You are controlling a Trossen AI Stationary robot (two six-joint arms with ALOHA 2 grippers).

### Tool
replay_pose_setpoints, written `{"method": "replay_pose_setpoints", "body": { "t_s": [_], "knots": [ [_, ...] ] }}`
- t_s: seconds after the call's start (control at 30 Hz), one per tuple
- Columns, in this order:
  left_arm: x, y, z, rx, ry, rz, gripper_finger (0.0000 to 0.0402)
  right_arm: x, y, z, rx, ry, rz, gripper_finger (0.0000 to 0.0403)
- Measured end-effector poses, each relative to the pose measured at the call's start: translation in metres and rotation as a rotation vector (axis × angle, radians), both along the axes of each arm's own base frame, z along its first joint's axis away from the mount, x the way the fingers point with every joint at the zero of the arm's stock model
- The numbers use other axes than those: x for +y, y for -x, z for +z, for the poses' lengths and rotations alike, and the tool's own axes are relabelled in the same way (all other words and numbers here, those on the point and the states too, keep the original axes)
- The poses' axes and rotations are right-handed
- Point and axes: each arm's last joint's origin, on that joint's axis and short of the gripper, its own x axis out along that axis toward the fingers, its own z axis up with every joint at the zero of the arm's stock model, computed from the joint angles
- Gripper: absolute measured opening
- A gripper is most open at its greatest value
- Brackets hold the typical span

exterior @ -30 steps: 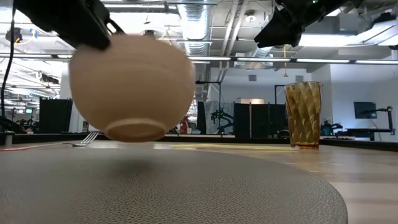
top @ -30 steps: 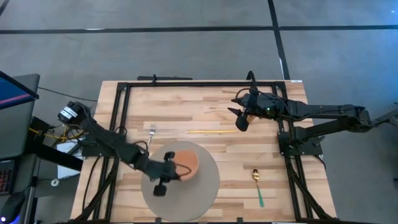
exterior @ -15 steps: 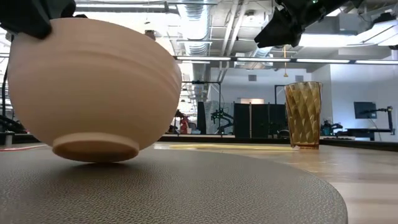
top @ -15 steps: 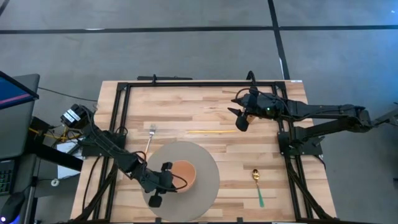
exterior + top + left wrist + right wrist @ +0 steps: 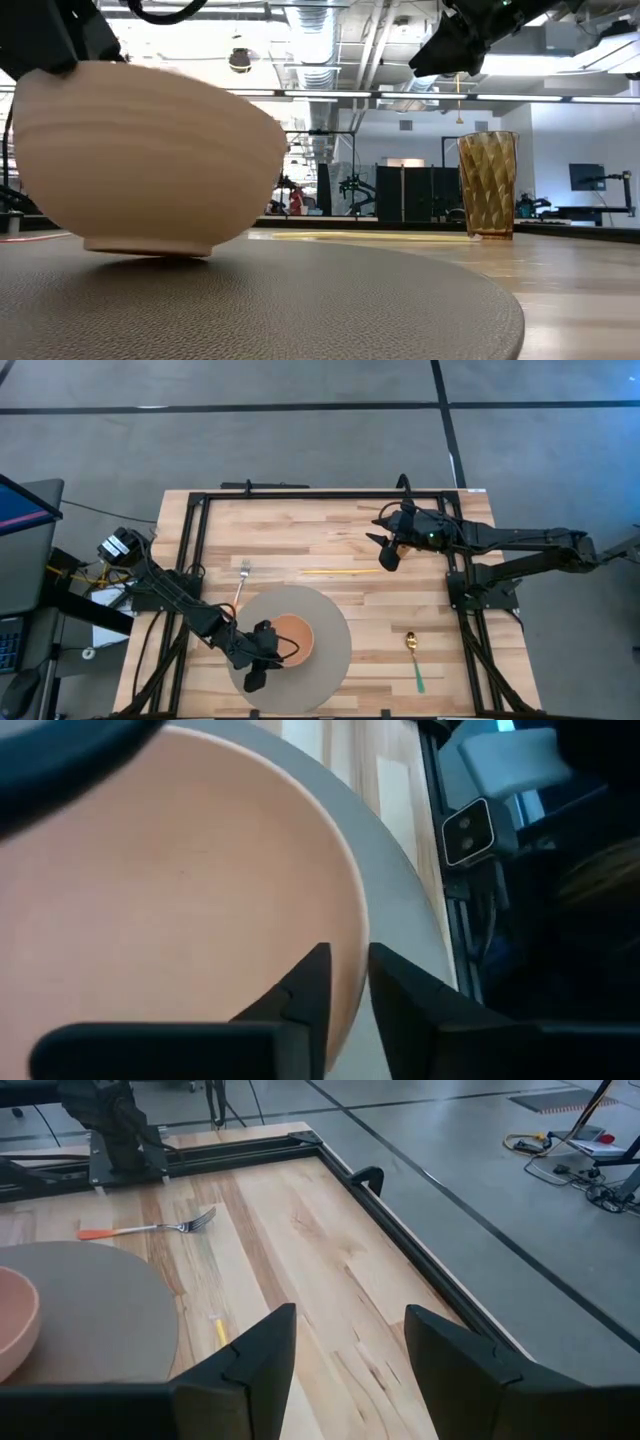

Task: Pick & Place Utensil
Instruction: Put the orange bowl on the gray mat, then put the orange fork into the orange bowl

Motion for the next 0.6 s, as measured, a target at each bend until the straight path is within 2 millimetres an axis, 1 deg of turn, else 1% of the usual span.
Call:
{"method": "replay_pose_setpoints", "body": {
  "t_s": [0.2, 0.3, 0.43, 0.53, 0.6],
  "knots": [
    [-0.001, -0.001, 0.001, -0.011, 0.028, 0.016, 0.0110, 0.000, 0.000, 0.000, -0.003, -0.007, -0.003, 0.0182],
    [-0.002, -0.003, 0.009, -0.057, 0.068, 0.015, 0.0119, 0.000, 0.000, 0.000, -0.003, -0.007, -0.003, 0.0182],
    [0.005, 0.001, 0.035, -0.141, 0.142, 0.020, 0.0121, 0.000, 0.000, 0.000, -0.004, -0.007, -0.003, 0.0182],
    [0.019, 0.008, 0.061, -0.222, 0.176, 0.074, 0.0115, 0.000, 0.000, 0.000, -0.004, -0.007, -0.003, 0.0182],
    [0.031, 0.016, 0.075, -0.246, 0.164, 0.120, 0.0112, 0.000, 0.000, 0.000, -0.004, -0.007, -0.003, 0.0182]
  ]
}}
